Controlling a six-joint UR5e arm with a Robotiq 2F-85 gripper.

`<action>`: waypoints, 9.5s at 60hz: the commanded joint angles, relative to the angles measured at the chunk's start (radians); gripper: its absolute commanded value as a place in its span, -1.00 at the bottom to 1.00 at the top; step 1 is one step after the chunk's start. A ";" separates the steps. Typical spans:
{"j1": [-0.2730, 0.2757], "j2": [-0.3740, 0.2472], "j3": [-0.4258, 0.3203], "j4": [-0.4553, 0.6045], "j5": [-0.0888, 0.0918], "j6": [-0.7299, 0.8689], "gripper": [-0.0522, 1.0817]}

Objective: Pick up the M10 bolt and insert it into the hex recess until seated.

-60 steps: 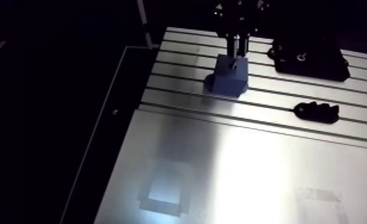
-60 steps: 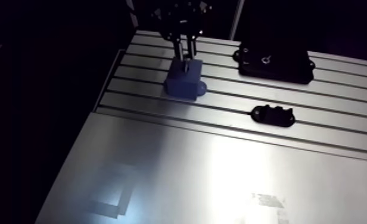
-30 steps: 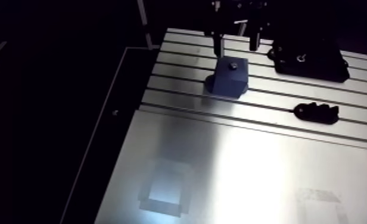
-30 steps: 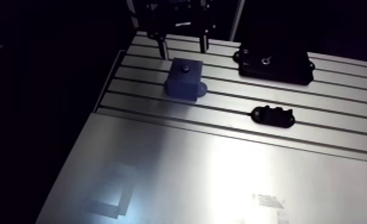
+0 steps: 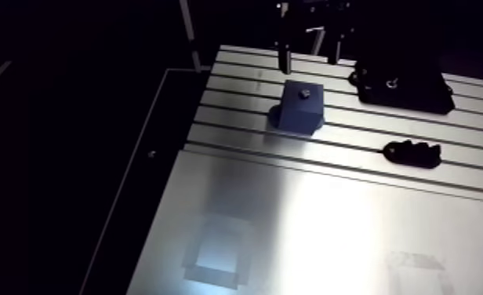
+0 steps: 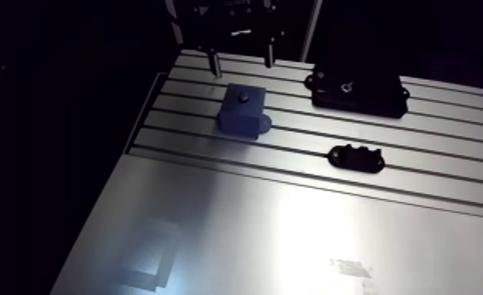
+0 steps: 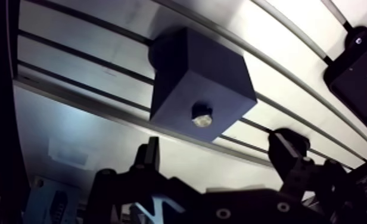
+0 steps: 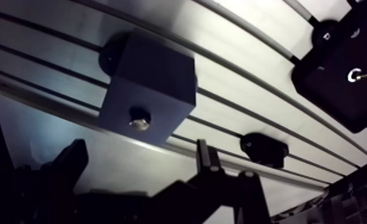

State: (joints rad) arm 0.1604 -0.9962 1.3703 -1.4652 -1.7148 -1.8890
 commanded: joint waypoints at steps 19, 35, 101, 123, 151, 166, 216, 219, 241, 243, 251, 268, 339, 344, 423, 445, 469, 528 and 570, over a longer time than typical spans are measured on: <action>-0.024 -0.178 0.195 -0.310 0.014 0.163 -0.87; -0.016 -0.231 0.299 -0.446 0.021 0.330 -0.77; -0.042 -0.233 0.373 -0.459 0.111 0.479 -0.22; -0.055 -0.236 0.406 -0.500 0.119 0.418 -0.17; -0.055 -0.236 0.439 -0.565 0.119 0.394 -0.07; -0.055 -0.236 0.450 -0.583 0.122 0.385 0.03; -0.058 -0.230 0.461 -0.600 0.126 0.368 0.20; -0.058 -0.230 0.461 -0.600 0.126 0.368 0.21; -0.058 -0.230 0.461 -0.605 0.126 0.354 0.26; -0.058 -0.230 0.461 -0.605 0.126 0.354 0.28; -0.058 -0.229 0.461 -0.607 0.126 0.354 0.30; -0.058 -0.227 0.461 -0.608 0.126 0.348 0.36; -0.059 -0.226 0.455 -0.607 0.140 0.302 0.42; -0.059 -0.227 0.456 -0.607 0.140 0.297 0.42; -0.064 -0.226 0.461 -0.608 0.134 0.101 0.43; -0.064 -0.227 0.461 -0.610 0.136 0.055 0.43; -0.064 -0.227 0.461 -0.611 0.136 0.001 0.44; -0.062 -0.229 0.459 -0.611 0.139 -0.172 0.35; -0.064 -0.244 0.430 -0.614 0.145 -0.044 -0.87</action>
State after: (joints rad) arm 0.0970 -1.2333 1.8233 -2.0907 -1.5719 -2.0256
